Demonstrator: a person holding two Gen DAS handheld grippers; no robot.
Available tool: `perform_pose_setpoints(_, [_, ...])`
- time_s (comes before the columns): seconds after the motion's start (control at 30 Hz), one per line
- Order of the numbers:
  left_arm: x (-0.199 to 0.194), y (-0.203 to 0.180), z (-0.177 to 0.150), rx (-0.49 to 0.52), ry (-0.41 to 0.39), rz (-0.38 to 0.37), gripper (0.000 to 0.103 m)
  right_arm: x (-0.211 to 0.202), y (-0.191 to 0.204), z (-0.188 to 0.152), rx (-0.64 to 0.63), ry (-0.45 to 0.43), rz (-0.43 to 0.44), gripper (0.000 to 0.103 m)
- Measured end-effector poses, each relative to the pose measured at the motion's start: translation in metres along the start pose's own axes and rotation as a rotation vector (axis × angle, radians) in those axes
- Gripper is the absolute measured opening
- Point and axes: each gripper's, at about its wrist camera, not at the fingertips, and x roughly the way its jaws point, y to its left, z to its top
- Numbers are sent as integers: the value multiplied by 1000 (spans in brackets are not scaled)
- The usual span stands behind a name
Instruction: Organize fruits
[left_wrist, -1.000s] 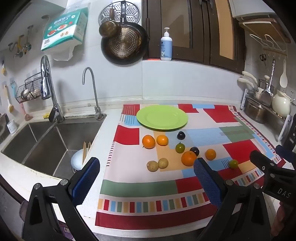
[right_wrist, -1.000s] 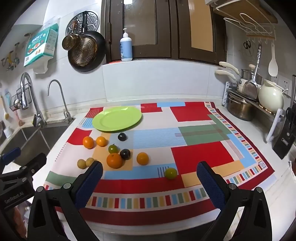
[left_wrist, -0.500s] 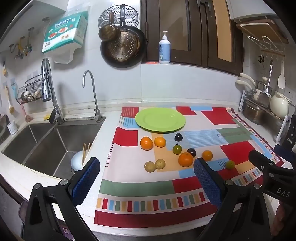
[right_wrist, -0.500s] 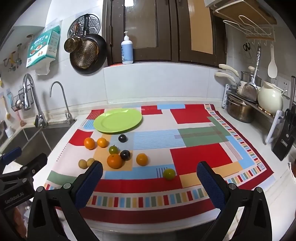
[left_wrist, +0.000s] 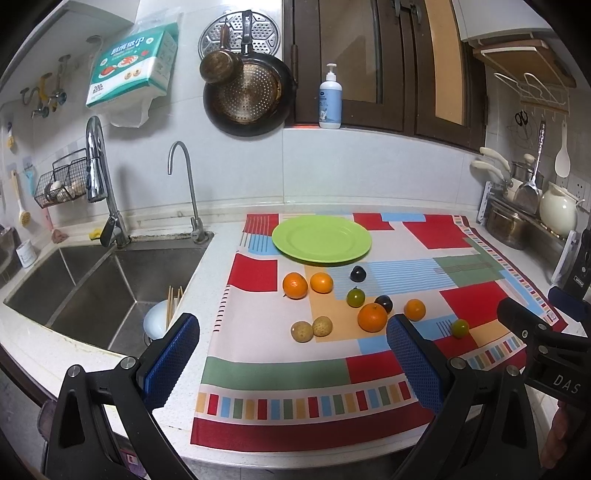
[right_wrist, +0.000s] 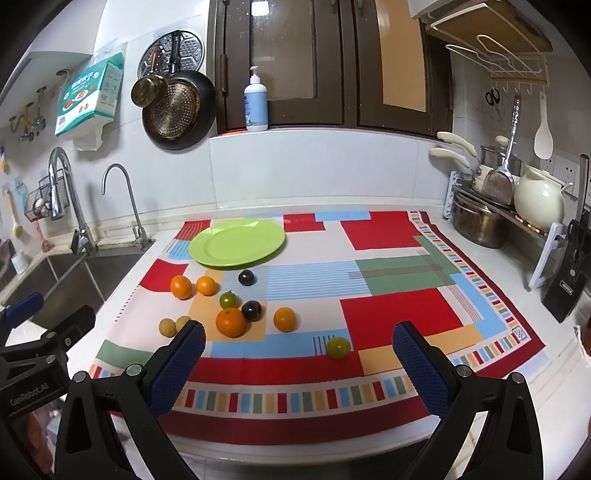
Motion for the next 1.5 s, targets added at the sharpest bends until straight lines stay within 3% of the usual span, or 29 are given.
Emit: perform_pose_setpoints(1.5, [2, 1, -1, 14, -9, -28, 103, -4, -1, -2, 6, 5, -7, 102])
